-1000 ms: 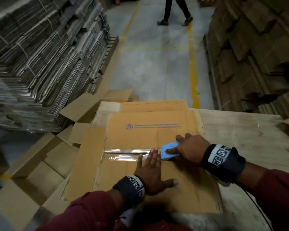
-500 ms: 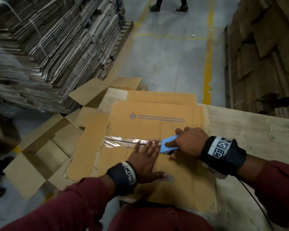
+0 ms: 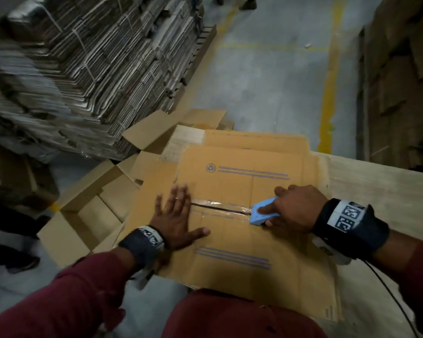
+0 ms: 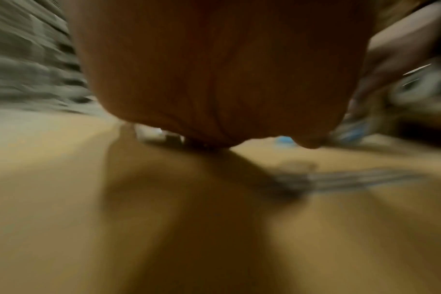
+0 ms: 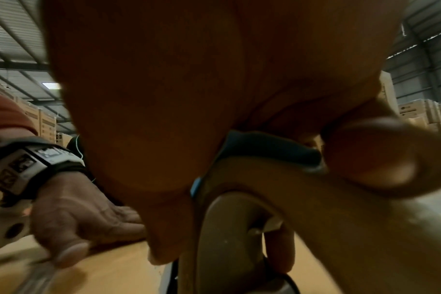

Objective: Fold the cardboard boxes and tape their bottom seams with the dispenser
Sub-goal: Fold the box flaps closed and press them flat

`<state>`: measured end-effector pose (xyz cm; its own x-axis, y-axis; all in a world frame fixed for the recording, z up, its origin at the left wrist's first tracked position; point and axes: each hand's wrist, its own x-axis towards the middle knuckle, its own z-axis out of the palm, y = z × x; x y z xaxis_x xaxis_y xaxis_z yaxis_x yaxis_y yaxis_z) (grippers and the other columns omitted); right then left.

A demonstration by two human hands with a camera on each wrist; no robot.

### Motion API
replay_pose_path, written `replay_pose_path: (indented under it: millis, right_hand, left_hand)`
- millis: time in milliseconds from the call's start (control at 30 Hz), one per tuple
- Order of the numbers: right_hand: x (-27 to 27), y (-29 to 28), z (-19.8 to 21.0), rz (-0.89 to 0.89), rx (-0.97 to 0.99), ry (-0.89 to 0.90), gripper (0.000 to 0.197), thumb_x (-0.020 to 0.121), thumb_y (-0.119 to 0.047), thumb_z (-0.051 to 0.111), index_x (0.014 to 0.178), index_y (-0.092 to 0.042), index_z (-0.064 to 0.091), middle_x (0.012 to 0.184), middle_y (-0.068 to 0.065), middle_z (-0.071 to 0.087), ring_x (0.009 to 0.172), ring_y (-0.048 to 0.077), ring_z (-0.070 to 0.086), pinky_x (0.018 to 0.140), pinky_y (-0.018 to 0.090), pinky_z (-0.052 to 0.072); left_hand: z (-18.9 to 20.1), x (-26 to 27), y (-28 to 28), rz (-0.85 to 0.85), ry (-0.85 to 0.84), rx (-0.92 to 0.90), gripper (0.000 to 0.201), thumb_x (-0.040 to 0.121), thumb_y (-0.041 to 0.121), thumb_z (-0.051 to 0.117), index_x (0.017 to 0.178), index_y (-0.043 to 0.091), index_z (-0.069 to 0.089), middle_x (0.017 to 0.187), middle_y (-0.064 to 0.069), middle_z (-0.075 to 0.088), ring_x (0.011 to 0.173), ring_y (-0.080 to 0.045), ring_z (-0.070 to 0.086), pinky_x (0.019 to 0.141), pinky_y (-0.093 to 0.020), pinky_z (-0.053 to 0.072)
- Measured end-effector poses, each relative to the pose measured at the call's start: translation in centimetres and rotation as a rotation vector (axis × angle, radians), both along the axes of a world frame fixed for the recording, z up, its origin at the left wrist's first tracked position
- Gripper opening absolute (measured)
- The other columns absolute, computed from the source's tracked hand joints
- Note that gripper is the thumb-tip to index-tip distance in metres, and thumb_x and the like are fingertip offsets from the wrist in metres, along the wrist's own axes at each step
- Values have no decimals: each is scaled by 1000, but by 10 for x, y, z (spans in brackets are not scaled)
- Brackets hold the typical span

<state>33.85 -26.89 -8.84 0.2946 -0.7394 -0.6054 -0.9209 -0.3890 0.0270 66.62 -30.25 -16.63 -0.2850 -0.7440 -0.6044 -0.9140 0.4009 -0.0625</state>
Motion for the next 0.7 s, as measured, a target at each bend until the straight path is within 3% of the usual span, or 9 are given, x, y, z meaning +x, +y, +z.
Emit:
replay_pose_path:
  millis: [167, 233, 367, 467, 533, 567, 633, 667, 700]
  right_hand:
    - [1, 0, 1, -20, 12, 13, 53, 96, -74, 32, 148, -62, 28, 135, 4, 46, 118, 32, 54, 88, 42, 47]
    - [0, 2, 1, -27, 11, 14, 52, 97, -74, 29, 148, -63, 27, 135, 4, 45, 118, 31, 53, 88, 43, 48]
    - [3, 7, 0, -38, 5, 18, 51, 97, -75, 29, 147, -65, 27, 133, 2, 45, 116, 29, 53, 87, 42, 49]
    - [7, 6, 0, -47, 6, 31, 52, 96, -75, 30, 146, -65, 28, 132, 2, 45, 115, 28, 53, 87, 41, 49]
    - [7, 4, 1, -48, 0, 37, 53, 95, -76, 30, 146, -66, 27, 131, 1, 45, 116, 28, 53, 88, 40, 48]
    - [7, 4, 1, -49, -1, 38, 53, 95, -77, 30, 147, -66, 27, 131, 1, 45, 116, 27, 53, 87, 40, 48]
    - [6, 4, 0, -51, 2, 33, 53, 95, -76, 31, 147, -65, 27, 131, 2, 46, 115, 28, 53, 87, 39, 47]
    - [6, 4, 0, -47, 3, 35, 53, 96, -75, 31, 147, -65, 27, 132, 2, 45, 115, 28, 53, 87, 39, 47]
    - [6, 4, 0, -42, -1, 37, 52, 96, -75, 31, 147, -65, 27, 132, 2, 45, 115, 28, 53, 86, 39, 48]
  left_hand:
    - [0, -73, 25, -142, 180, 244, 123, 79, 98, 16, 163, 14, -16, 167, 1, -29, 156, -20, -22, 125, -58, -7]
    - [7, -55, 13, -175, 139, 187, 118, 81, 96, 14, 164, 16, -12, 169, 3, -24, 158, -17, -15, 126, -58, -2]
    - [18, 31, -8, -137, -89, -43, 116, 79, 98, 9, 161, 22, -24, 166, 5, -32, 157, -18, -18, 124, -64, -3]
    - [28, 47, -16, -114, -112, 15, 118, 78, 99, 12, 161, 21, -22, 165, 5, -33, 158, -22, -18, 124, -63, -2]
    - [27, 32, -25, -32, -24, 37, 118, 82, 96, 22, 165, 17, -5, 172, 0, -17, 160, -25, -3, 124, -61, 11]
    - [26, 22, -30, 31, 58, 3, 114, 83, 93, 30, 164, 15, 12, 173, -4, 3, 159, -27, 14, 122, -58, 24]
    - [20, 7, -41, 224, 279, -156, 97, 80, 86, 51, 143, 13, 43, 151, -11, 46, 137, -33, 49, 103, -49, 48]
    - [19, 2, -46, 366, 347, -204, 94, 79, 81, 62, 137, 10, 45, 141, -14, 53, 128, -36, 56, 96, -46, 51]
    - [16, -1, -54, 513, 387, -197, 103, 77, 77, 70, 144, 6, 38, 143, -18, 52, 127, -38, 56, 95, -46, 52]
